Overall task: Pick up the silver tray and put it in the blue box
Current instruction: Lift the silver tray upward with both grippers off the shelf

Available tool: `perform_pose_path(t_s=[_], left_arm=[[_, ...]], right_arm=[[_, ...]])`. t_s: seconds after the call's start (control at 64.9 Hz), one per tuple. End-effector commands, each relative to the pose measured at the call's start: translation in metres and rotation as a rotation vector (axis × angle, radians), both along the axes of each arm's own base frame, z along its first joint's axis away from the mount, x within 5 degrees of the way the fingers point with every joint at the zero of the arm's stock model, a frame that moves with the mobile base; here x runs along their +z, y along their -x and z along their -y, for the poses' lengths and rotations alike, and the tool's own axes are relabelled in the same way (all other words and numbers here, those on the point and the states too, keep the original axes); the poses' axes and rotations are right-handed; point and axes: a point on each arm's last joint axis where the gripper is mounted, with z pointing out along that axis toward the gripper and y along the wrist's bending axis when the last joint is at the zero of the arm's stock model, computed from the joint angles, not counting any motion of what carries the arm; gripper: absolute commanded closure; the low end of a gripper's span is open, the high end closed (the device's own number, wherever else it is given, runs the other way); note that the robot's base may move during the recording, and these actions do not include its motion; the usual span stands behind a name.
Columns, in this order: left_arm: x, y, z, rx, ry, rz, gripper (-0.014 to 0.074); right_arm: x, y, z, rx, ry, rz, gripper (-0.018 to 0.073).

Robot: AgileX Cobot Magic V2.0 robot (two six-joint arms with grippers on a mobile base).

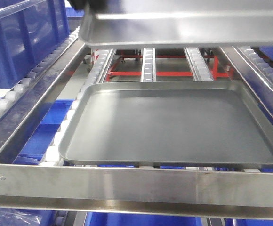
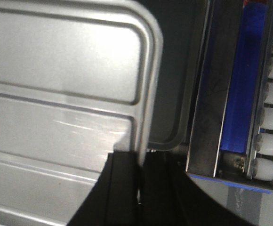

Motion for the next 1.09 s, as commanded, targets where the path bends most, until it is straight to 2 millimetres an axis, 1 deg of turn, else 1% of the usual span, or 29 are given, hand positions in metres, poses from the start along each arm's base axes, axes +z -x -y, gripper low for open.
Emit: perform_pose_path(t_s=[0.0, 0.108, 0.17, 0.247, 0.37, 0.539, 0.601, 0.709, 0.786, 1.079], left_arm=[[0.027, 0.020, -0.021, -0.035, 0.005, 0.090, 0.0692], [0.044, 0.034, -0.029, -0.033, 0.072, 0.119, 0.0692], [0.051, 0.037, -0.032, -0.029, 0.085, 0.134, 0.0692], [0.053, 0.036, -0.033, 0.000, 0.087, 0.136, 0.0692], [0.047, 0.029, -0.028, 0.041, 0.066, 0.139, 0.0692], [0.031, 0.016, -0.012, 0.062, 0.014, 0.121, 0.0692], [0.030, 0.013, -0.007, 0.062, 0.008, 0.119, 0.0692], [0.036, 0.010, -0.002, 0.064, 0.022, 0.128, 0.0692], [0.041, 0.009, -0.001, 0.065, 0.037, 0.137, 0.0692], [0.040, 0.010, -0.003, 0.072, 0.018, 0.130, 0.0692]], right_arm=[[0.025, 0.012, 0.012, -0.005, 0.039, 0.158, 0.0503], [0.031, 0.025, 0.017, -0.009, 0.028, 0.174, 0.0503], [0.033, 0.030, 0.018, -0.007, 0.014, 0.178, 0.0503], [0.033, 0.033, 0.018, -0.004, -0.002, 0.179, 0.0503], [0.032, 0.029, 0.015, 0.000, -0.017, 0.178, 0.0503], [0.028, 0.017, 0.010, 0.003, -0.012, 0.166, 0.0503], [0.026, 0.015, 0.009, 0.003, -0.009, 0.158, 0.0503], [0.025, 0.012, 0.009, 0.003, -0.006, 0.150, 0.0503], [0.025, 0.012, 0.009, 0.003, -0.006, 0.151, 0.0503], [0.025, 0.013, 0.009, 0.003, -0.004, 0.146, 0.0503]])
